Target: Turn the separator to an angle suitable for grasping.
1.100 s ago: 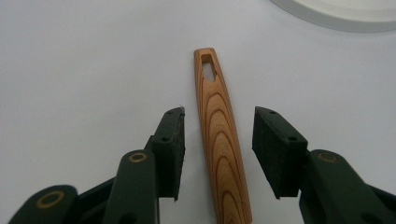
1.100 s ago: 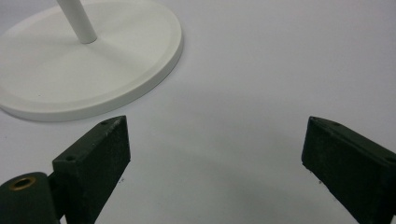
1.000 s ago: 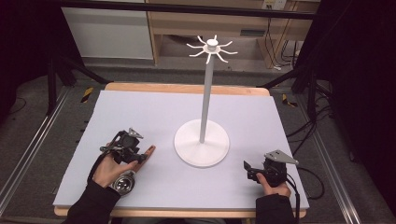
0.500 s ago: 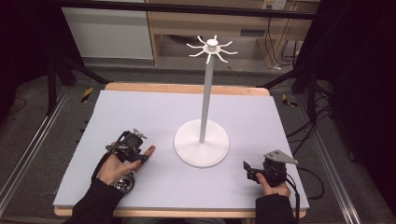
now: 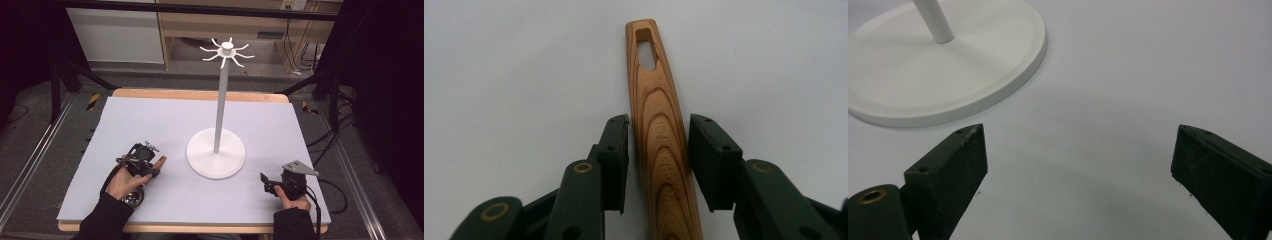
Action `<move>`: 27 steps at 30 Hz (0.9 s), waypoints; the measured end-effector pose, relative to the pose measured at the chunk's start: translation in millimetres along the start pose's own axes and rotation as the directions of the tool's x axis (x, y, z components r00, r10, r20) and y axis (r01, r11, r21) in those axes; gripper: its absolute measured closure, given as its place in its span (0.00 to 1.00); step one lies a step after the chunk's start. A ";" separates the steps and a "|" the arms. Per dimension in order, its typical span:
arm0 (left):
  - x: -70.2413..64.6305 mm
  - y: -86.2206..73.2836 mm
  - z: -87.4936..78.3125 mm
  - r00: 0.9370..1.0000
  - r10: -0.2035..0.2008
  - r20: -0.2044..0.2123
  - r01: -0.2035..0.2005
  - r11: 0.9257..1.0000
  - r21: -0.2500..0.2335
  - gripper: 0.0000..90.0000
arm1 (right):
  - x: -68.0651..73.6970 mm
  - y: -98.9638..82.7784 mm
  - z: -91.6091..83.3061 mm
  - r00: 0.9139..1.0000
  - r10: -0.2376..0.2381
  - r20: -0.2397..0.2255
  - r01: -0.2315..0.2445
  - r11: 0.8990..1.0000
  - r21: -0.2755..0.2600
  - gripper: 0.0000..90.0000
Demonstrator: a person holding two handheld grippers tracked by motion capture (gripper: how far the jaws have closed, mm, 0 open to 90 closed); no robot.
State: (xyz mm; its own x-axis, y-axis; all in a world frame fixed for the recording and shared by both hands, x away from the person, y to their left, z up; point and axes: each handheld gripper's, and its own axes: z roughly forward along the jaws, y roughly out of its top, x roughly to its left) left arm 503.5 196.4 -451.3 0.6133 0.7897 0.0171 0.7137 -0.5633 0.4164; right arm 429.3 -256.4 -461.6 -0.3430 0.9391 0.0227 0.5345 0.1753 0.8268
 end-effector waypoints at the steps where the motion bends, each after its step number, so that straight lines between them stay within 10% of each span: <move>1: 0.3 0.4 0.1 1.000 0.001 0.000 -0.001 1.000 0.004 0.67 | -0.2 0.0 0.1 1.000 -0.001 0.002 0.001 1.000 -0.001 0.09; 27: 1.3 8.1 0.8 1.000 -0.021 -0.004 0.021 0.998 0.053 0.75 | -0.9 0.0 0.2 1.000 0.000 -0.005 0.000 1.000 0.003 0.09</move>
State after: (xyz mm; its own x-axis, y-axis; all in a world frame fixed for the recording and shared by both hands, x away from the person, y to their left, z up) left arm 510.3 192.6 -448.6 0.5968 0.8023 0.0124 0.7434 -0.5586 0.3677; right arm 429.7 -257.2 -461.7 -0.3467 0.9376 0.0253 0.5366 0.1761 0.8253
